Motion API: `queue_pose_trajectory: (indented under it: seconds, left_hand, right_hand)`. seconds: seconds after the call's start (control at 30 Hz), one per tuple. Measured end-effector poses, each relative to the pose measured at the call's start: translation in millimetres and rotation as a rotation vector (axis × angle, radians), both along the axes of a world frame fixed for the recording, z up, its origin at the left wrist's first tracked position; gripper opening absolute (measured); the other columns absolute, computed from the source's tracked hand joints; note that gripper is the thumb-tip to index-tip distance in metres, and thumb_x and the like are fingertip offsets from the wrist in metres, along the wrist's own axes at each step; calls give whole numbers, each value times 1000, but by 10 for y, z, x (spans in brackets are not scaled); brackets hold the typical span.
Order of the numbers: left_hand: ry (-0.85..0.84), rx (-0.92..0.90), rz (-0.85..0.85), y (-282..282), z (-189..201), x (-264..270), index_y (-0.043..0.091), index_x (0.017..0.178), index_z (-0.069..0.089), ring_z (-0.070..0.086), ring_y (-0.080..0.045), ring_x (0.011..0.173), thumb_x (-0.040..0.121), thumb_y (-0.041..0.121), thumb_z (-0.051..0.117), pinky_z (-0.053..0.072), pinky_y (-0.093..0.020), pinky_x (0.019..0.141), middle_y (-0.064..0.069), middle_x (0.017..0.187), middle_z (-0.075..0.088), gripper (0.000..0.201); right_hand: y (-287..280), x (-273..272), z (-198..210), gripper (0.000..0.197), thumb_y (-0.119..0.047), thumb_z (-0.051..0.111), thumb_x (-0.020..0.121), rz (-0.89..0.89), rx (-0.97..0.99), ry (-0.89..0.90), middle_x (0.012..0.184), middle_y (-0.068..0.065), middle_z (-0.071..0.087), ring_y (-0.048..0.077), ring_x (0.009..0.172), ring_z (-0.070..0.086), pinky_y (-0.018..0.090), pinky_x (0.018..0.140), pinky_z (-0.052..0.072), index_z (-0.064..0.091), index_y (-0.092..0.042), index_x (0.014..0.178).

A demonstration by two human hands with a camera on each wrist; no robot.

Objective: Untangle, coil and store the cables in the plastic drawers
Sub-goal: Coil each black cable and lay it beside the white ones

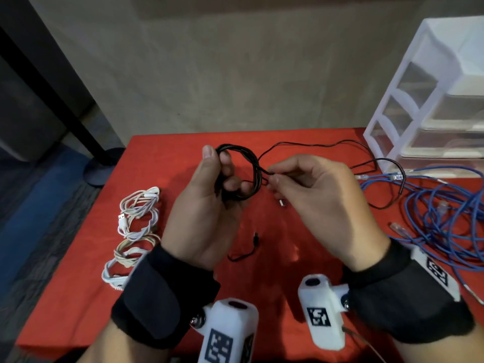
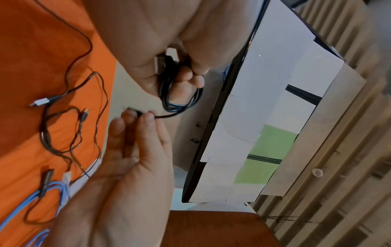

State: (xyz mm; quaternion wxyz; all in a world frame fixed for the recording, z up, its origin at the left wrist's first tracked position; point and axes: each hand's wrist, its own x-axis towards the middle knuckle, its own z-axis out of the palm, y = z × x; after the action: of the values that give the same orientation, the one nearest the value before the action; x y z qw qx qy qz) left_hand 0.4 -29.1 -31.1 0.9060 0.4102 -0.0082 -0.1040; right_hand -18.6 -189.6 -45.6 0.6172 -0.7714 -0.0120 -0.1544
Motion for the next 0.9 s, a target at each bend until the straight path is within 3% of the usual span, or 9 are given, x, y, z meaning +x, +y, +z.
queue_pose_trajectory:
  seconds: [0.13, 0.23, 0.3, 0.37, 0.43, 0.6, 0.73, 0.83, 0.9]
  left_hand:
    - [-27, 131, 117, -48, -47, -17, 24, 89, 57, 50, -6, 69, 105, 44, 45, 45, -25, 75, 8, 79, 50, 28]
    - [-91, 219, 169, -71, -68, -30, 23, 85, 59, 54, -10, 72, 108, 43, 40, 44, -29, 75, 8, 74, 56, 36]
    - [-137, 230, 172, -108, -84, -57, 17, 89, 58, 61, -19, 81, 109, 40, 40, 52, -42, 83, -3, 81, 64, 36]
    - [-153, 211, 145, -135, -115, -90, 14, 95, 59, 62, -33, 95, 107, 42, 41, 47, -57, 97, -18, 96, 67, 35]
    - [-125, 188, 120, -135, -113, -104, 16, 94, 62, 63, -33, 95, 107, 42, 43, 46, -55, 96, -18, 95, 68, 35]
    - [-44, 178, 65, -89, -58, -64, 19, 92, 63, 56, -16, 68, 105, 45, 45, 47, -41, 80, 1, 74, 55, 34]
    - [-57, 177, -12, -79, -37, -70, 16, 94, 57, 50, -14, 58, 105, 42, 41, 45, -26, 59, 1, 76, 60, 33]
    - [-67, 222, -10, -82, -47, -84, 18, 91, 60, 59, -15, 69, 104, 43, 43, 47, -31, 66, 3, 78, 64, 33]
    - [-75, 260, 29, -58, -44, -64, 20, 91, 63, 61, -11, 68, 104, 45, 44, 50, -31, 74, 6, 75, 62, 34]
  right_hand:
    - [267, -132, 33, 15, -4, 61, 99, 123, 372, 47, 99, 15, 77, 26, 94, 75, 36, 85, 59, 74, -5, 106]
    - [335, -169, 73, 18, -12, 68, 95, 165, 574, 45, 106, 19, 75, 31, 102, 72, 36, 90, 57, 73, -4, 110]
    - [339, -191, 114, 27, -15, 73, 88, 219, 669, 54, 111, 18, 75, 32, 108, 70, 38, 97, 55, 71, -4, 113]
    - [342, -197, 145, 33, -2, 70, 88, 247, 703, 61, 114, 17, 74, 29, 113, 70, 37, 102, 53, 66, -3, 121]
    - [333, -183, 154, 36, 8, 64, 90, 253, 708, 79, 114, 18, 74, 29, 110, 71, 35, 99, 54, 63, -4, 124]
    - [253, -181, 137, 24, -5, 60, 98, 316, 505, 135, 91, 7, 75, 12, 89, 65, 28, 81, 43, 64, -14, 120]
    - [211, -171, 129, 15, -10, 54, 104, 359, 180, 62, 76, -2, 63, 12, 77, 61, 27, 78, 50, 60, -9, 118]
    - [156, -134, 151, 21, -11, 58, 102, 369, -89, 8, 79, -6, 63, 15, 79, 65, 39, 79, 54, 58, -17, 122]
    - [133, -129, 146, 34, -2, 59, 99, 361, -75, -20, 95, -5, 71, 12, 93, 69, 31, 91, 52, 56, -16, 130]
